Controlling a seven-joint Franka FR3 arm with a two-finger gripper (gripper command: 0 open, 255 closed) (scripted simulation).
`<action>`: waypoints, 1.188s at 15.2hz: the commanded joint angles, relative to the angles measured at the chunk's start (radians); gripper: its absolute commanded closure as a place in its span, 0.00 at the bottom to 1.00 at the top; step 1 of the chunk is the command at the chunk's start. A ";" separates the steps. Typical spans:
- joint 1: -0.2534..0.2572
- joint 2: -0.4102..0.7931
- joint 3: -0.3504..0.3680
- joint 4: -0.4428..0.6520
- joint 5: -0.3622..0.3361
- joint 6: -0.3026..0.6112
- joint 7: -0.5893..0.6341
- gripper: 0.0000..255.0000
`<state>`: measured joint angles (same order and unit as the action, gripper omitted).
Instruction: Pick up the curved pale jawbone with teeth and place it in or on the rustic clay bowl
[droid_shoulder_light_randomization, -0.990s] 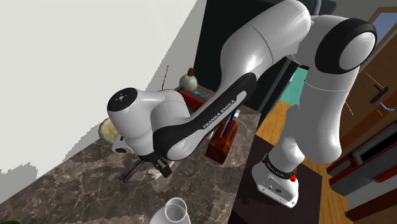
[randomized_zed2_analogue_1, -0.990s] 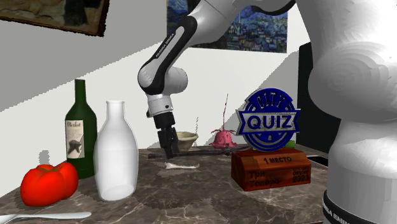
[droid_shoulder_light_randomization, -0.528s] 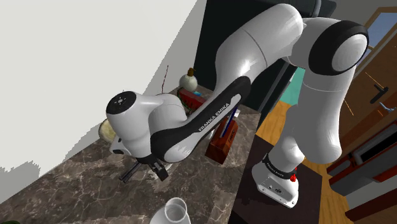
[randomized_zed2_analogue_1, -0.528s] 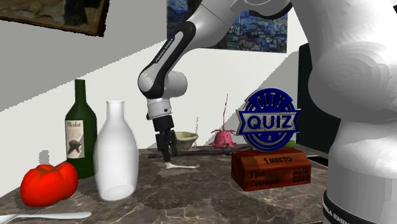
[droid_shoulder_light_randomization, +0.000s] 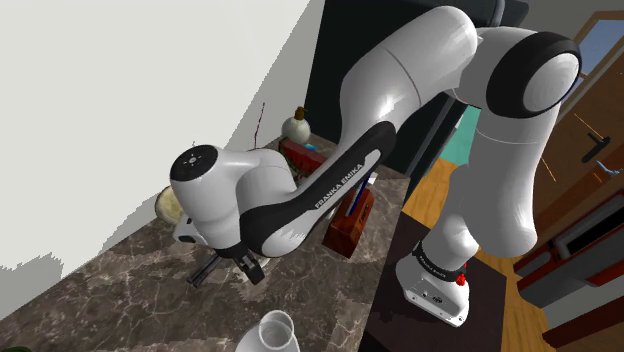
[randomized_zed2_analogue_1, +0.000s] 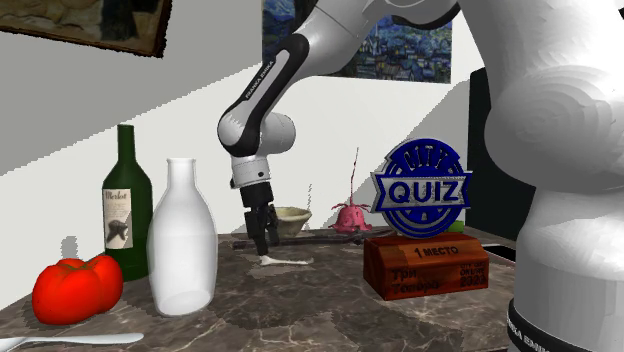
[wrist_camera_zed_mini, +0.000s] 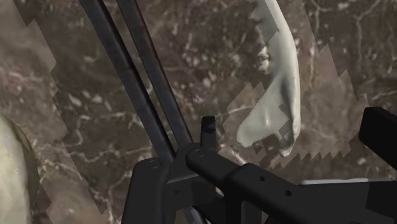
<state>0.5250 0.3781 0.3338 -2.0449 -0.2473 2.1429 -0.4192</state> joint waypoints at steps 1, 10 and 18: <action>-0.002 0.023 -0.004 -0.008 0.000 0.008 -0.002 0.00; 0.000 0.036 -0.006 -0.007 -0.005 0.020 0.002 1.00; -0.010 -0.025 0.008 0.002 0.023 -0.045 -0.020 1.00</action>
<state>0.5151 0.3525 0.3417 -2.0429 -0.2246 2.0980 -0.4394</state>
